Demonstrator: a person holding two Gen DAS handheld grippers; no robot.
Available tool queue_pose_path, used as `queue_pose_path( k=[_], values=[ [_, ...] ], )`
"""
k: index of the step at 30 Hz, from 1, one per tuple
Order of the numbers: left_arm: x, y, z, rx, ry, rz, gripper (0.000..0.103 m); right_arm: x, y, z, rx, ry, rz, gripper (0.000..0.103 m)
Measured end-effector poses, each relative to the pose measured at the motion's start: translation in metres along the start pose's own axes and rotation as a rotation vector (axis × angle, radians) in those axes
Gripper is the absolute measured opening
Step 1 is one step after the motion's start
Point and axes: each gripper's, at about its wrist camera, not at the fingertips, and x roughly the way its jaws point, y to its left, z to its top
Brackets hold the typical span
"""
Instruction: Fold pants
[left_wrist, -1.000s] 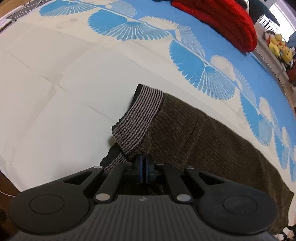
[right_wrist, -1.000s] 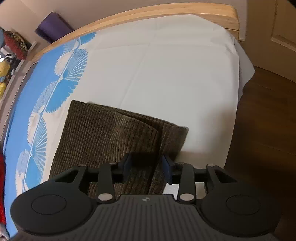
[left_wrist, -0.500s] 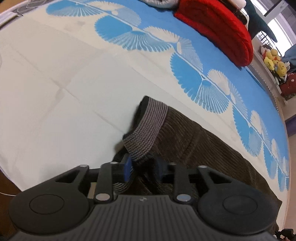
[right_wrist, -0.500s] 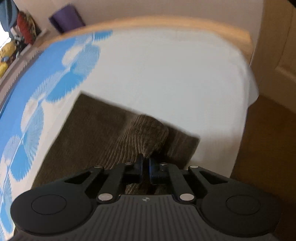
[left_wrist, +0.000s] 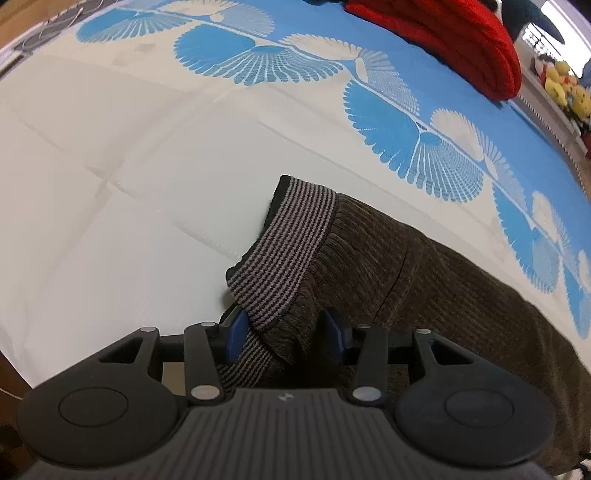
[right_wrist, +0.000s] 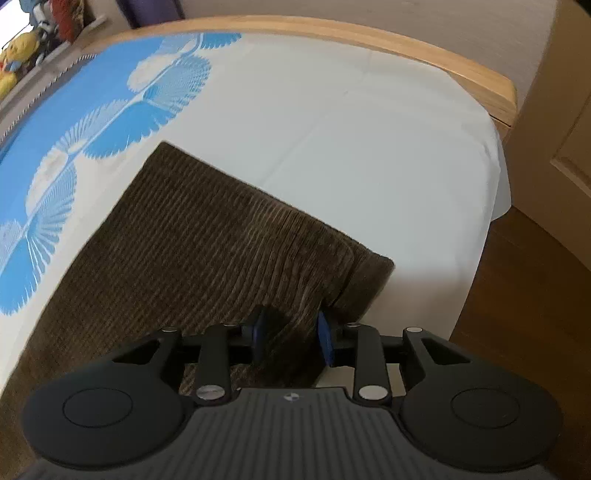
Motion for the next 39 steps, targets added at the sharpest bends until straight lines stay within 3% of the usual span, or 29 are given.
queue_pose_path(
  k=[2,4,6,9,11,13,14,16,18,20,24,27,29,31,32,33,34,38,39],
  values=[
    [0.0,-0.004,-0.001,0.027,-0.001,0.019,0.047,0.002,0.003,-0.002,-0.017,0.005,-0.006,0.032],
    [-0.001,-0.008,-0.003,0.058,-0.007,0.039,0.035,0.003,0.006,-0.003,-0.052,0.004,-0.014,0.03],
    [-0.005,-0.01,-0.005,0.083,-0.019,0.047,0.024,-0.002,0.006,-0.004,-0.069,-0.012,-0.008,0.009],
    [-0.026,-0.015,-0.008,0.123,-0.098,0.034,0.017,-0.013,0.002,0.0,-0.034,-0.065,0.011,0.002],
    [-0.048,-0.017,-0.013,0.137,-0.162,0.012,0.017,-0.025,-0.004,0.004,0.029,-0.109,0.043,0.002],
    [-0.06,-0.013,-0.02,0.138,-0.167,0.012,0.017,-0.033,-0.004,0.006,0.036,-0.138,0.038,0.002],
    [-0.058,-0.01,-0.022,0.135,-0.134,0.025,0.017,-0.035,-0.003,0.006,0.023,-0.142,0.019,0.002],
    [-0.036,-0.007,-0.024,0.151,0.008,0.064,0.018,-0.026,-0.002,0.004,-0.011,-0.095,-0.039,0.002],
    [-0.02,-0.01,-0.027,0.194,0.096,0.08,0.027,-0.013,-0.008,0.001,0.013,-0.022,-0.073,0.002],
    [-0.028,-0.014,-0.026,0.215,0.042,0.117,0.036,-0.009,-0.01,0.002,0.021,-0.007,-0.064,0.003],
    [-0.068,-0.027,-0.025,0.249,-0.212,0.1,0.054,-0.017,-0.008,0.008,0.024,-0.038,-0.051,0.014],
    [-0.071,-0.048,-0.03,0.342,-0.276,0.066,0.052,-0.025,-0.019,0.01,0.079,-0.079,-0.07,0.032],
    [-0.059,-0.058,-0.032,0.389,-0.249,0.049,0.051,-0.027,-0.029,0.012,0.141,-0.09,-0.054,0.047],
    [-0.035,-0.055,-0.03,0.356,-0.12,0.036,0.051,-0.027,-0.04,0.013,0.208,-0.078,0.001,0.048],
    [-0.018,-0.051,-0.032,0.349,-0.028,0.081,0.049,-0.025,-0.045,0.014,0.238,-0.068,0.029,0.048],
    [-0.001,-0.047,-0.035,0.343,0.07,0.136,0.039,-0.022,-0.047,0.013,0.26,-0.06,0.045,0.049],
    [0.008,-0.045,-0.036,0.322,0.121,0.159,0.039,-0.02,-0.049,0.012,0.279,-0.051,0.054,0.05],
    [-0.018,-0.06,-0.031,0.319,-0.019,0.09,0.067,-0.006,-0.056,0.006,0.326,0.032,0.06,0.06],
    [-0.024,-0.065,-0.032,0.327,-0.055,0.072,0.069,-0.001,-0.058,0.004,0.343,0.053,0.082,0.06]
  ],
)
